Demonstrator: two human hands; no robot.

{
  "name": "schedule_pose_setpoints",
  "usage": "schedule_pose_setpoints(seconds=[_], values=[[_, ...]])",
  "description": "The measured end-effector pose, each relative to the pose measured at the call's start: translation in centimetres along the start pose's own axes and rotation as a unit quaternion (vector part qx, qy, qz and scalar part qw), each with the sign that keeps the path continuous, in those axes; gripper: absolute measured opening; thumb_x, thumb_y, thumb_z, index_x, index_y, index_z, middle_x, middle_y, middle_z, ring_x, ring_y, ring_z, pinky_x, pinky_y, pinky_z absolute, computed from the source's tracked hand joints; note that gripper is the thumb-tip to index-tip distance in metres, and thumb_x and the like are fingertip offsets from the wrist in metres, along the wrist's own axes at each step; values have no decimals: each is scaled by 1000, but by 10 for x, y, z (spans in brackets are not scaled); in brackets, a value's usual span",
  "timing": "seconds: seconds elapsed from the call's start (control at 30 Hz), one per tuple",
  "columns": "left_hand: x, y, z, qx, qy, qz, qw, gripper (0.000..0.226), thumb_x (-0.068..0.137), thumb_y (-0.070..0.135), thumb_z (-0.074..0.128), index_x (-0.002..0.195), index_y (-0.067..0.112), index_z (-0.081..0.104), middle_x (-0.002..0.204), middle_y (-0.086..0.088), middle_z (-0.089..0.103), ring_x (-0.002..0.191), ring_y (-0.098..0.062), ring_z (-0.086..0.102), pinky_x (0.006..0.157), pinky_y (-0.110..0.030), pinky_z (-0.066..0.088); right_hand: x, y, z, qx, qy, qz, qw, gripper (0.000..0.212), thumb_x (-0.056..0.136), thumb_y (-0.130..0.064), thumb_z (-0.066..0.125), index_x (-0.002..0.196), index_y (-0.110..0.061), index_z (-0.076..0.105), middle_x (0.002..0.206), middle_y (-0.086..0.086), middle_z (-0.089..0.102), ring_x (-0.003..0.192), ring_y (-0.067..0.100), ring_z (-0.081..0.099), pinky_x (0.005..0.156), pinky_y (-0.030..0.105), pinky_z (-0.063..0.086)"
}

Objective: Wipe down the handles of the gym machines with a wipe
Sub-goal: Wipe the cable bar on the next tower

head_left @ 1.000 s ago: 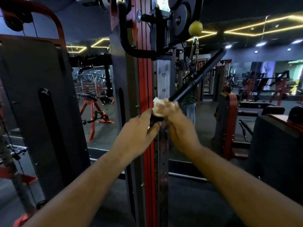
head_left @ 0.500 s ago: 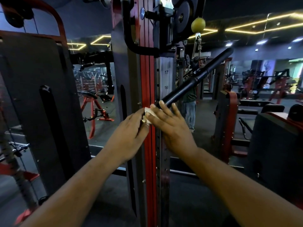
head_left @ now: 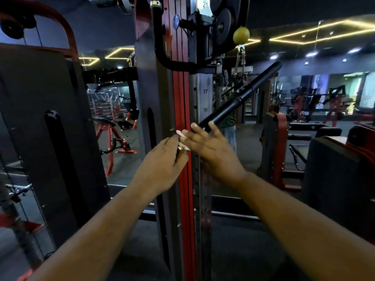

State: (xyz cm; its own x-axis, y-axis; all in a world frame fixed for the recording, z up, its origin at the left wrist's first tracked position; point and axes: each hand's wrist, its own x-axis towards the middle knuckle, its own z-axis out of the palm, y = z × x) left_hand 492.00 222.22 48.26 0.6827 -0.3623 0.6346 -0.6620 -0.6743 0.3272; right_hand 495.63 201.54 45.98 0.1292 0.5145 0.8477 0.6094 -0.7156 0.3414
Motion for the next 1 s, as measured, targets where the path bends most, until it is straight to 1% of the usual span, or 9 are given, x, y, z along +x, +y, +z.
schedule_pose_setpoints(seconds=[0.07, 0.17, 0.33, 0.4, 0.53, 0.73, 0.83, 0.93, 1.0], values=[[0, -1, -1, 13, -14, -8, 1000, 46, 104, 38, 42, 147, 22, 47, 118, 1, 60, 89, -6, 57, 74, -25, 44, -1, 33, -7, -80, -1, 7, 997, 61, 95, 4, 54, 149, -20, 42, 153, 2, 48, 149, 25, 34, 122, 58, 19], [1, -1, 0, 1, -25, -13, 1000, 49, 106, 36, 43, 153, 24, 40, 121, 0, 60, 79, -5, 59, 67, -21, 45, 5, 74, -17, -128, 27, 172, 976, 49, 101, -2, 49, 145, -23, 48, 148, 3, 54, 147, 26, 37, 122, 56, 23], [2, 10, 2, -6, -4, 5, 1000, 51, 107, 36, 43, 155, 19, 40, 130, -3, 59, 88, -12, 60, 76, -26, 47, 15, 9, 2, 91, 130, 368, 916, 38, 107, -14, 43, 141, -28, 54, 153, -7, 41, 147, 10, 35, 117, 42, 39], [2, 11, 2, -8, 15, 6, 1000, 51, 107, 35, 44, 155, 18, 38, 133, -4, 58, 96, -14, 61, 80, -27, 47, 11, -42, 14, 181, 168, 367, 897, 38, 105, -17, 46, 141, -24, 54, 154, -7, 38, 145, -1, 33, 119, 27, 34], [3, 5, -4, -1, 19, 10, 1000, 51, 107, 36, 43, 156, 19, 38, 137, -5, 58, 109, -17, 60, 86, -26, 44, 6, -57, 24, 171, 170, 348, 906, 49, 99, -16, 40, 147, -19, 46, 154, 1, 43, 145, 15, 39, 119, 25, 31], [3, 7, -2, -4, -2, 23, 1000, 54, 107, 42, 40, 157, 22, 37, 133, 0, 59, 95, -9, 61, 76, -16, 45, 39, 51, 4, 81, 206, 534, 816, 41, 104, -8, 46, 140, -21, 58, 141, 8, 60, 91, 12, 67, 76, 13, 56], [4, 8, 7, 1, -1, 20, 1000, 55, 108, 40, 41, 158, 22, 33, 134, 2, 57, 91, -5, 58, 71, -11, 38, 50, 35, 6, 191, 274, 598, 728, 42, 103, -4, 48, 140, -22, 58, 121, 3, 67, 82, 6, 67, 70, 18, 58], [8, 6, 14, -7, 16, 7, 1000, 56, 107, 37, 42, 159, 21, 31, 136, 1, 55, 89, -4, 57, 73, -15, 42, 53, -26, 17, 437, 365, 626, 533, 31, 105, -10, 47, 124, -22, 68, 105, 6, 72, 95, 20, 72, 79, 30, 60], [12, 2, 16, -13, 24, -5, 1000, 56, 107, 35, 44, 160, 21, 30, 140, 0, 53, 94, -3, 55, 78, -17, 43, 47, -63, 18, 555, 344, 625, 428, 29, 106, -9, 44, 117, -16, 70, 107, 13, 75, 103, 27, 72, 91, 41, 58]])
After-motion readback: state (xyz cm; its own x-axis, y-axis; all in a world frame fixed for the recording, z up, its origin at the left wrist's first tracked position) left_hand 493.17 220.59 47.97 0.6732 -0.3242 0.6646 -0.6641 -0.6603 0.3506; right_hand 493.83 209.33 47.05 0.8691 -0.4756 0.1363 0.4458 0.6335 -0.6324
